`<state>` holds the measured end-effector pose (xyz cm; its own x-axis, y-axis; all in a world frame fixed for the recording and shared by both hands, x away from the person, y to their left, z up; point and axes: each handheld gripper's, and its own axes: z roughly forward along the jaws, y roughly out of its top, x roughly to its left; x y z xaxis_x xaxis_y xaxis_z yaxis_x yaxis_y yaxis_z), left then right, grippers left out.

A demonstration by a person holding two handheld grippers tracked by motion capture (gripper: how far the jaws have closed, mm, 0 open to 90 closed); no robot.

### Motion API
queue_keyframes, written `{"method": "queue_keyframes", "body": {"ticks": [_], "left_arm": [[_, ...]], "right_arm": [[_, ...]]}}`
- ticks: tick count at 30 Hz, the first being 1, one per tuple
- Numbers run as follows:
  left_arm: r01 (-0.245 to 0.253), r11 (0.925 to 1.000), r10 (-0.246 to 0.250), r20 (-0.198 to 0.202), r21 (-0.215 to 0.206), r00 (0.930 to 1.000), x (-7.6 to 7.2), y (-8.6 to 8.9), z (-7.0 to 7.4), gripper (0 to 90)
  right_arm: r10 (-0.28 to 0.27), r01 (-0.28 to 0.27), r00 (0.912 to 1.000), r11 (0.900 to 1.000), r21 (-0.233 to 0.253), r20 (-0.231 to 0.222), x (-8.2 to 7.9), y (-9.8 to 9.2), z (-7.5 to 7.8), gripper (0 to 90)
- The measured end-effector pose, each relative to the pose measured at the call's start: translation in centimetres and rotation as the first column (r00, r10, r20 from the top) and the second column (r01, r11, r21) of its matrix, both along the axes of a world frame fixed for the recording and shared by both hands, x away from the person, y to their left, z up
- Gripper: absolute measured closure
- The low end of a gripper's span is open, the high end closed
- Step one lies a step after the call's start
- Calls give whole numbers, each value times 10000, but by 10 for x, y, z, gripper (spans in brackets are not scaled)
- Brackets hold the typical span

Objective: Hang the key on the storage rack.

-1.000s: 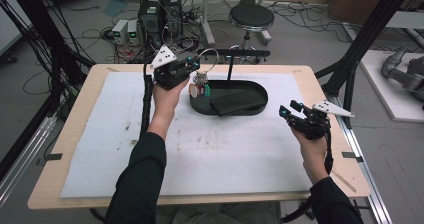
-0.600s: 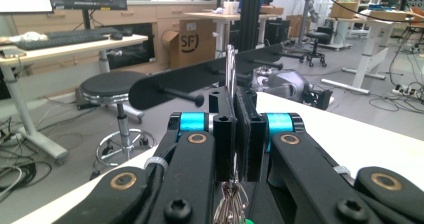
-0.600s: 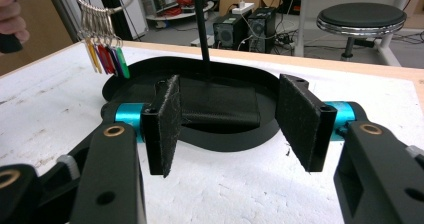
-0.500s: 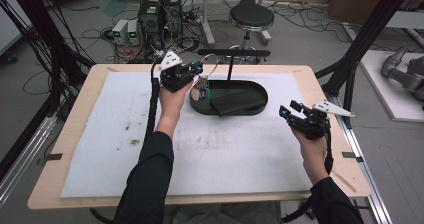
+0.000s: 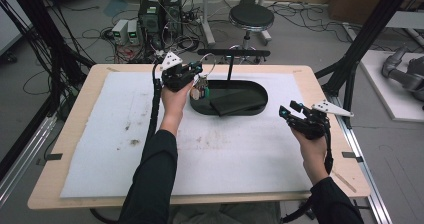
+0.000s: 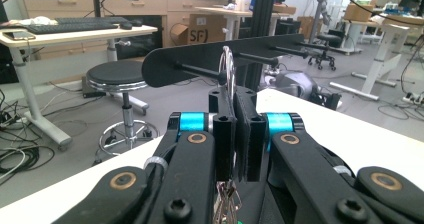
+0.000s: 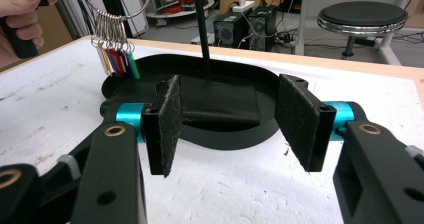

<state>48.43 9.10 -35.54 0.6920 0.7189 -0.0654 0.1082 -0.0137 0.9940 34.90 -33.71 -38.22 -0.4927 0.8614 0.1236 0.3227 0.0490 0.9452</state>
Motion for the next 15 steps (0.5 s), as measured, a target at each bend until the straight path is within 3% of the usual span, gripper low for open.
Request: {"method": "queue_keyframes", "body": {"ticks": [15], "left_arm": [[-331, 9994, 329, -315, -53, 9990, 5, 1, -10, 862]], "right_arm": [[59, -59, 10000, 10000, -23, -36, 2, 0, -1, 453]]}}
